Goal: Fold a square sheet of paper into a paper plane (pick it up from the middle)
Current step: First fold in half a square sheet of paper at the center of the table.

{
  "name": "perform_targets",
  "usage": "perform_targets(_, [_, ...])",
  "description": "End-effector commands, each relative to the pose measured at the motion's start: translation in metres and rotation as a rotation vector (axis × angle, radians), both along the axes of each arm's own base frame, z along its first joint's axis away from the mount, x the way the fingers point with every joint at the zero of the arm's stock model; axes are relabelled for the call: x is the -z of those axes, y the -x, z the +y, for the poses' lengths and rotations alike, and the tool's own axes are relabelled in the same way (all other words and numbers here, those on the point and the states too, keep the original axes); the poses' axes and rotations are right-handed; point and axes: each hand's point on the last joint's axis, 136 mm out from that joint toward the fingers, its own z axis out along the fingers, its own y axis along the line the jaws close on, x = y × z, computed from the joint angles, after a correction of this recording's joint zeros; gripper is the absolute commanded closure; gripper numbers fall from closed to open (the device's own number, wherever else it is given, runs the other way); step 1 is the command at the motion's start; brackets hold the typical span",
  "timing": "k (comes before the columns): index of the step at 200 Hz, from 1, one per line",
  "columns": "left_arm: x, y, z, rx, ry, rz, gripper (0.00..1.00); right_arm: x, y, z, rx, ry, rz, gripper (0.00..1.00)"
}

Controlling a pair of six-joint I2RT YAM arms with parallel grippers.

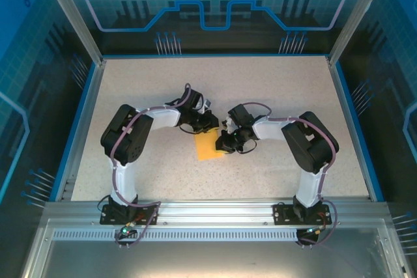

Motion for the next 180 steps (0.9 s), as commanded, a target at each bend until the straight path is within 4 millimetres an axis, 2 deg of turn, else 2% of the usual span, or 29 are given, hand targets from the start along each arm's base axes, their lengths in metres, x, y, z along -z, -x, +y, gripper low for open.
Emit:
perform_targets(1, [0.014, 0.003, -0.004, 0.007, 0.004, 0.038, 0.84, 0.028, 0.022, -0.016, 0.011, 0.122, 0.114, 0.90])
perform_targets(73, [0.049, -0.001, 0.019, -0.024, -0.160, 0.038, 0.87, 0.031, 0.028, -0.022, 0.011, 0.150, 0.139, 0.89])
perform_targets(108, [0.046, -0.019, 0.036, -0.076, -0.190, 0.003, 0.88, 0.035, 0.034, -0.028, 0.005, 0.177, 0.153, 0.89])
perform_targets(154, [0.037, -0.043, 0.040, -0.096, -0.210, -0.045, 0.87, 0.041, 0.044, -0.035, 0.001, 0.198, 0.177, 0.90])
perform_targets(180, [0.040, -0.052, 0.045, -0.105, -0.250, -0.057, 0.87, 0.045, 0.050, -0.038, -0.004, 0.210, 0.190, 0.89])
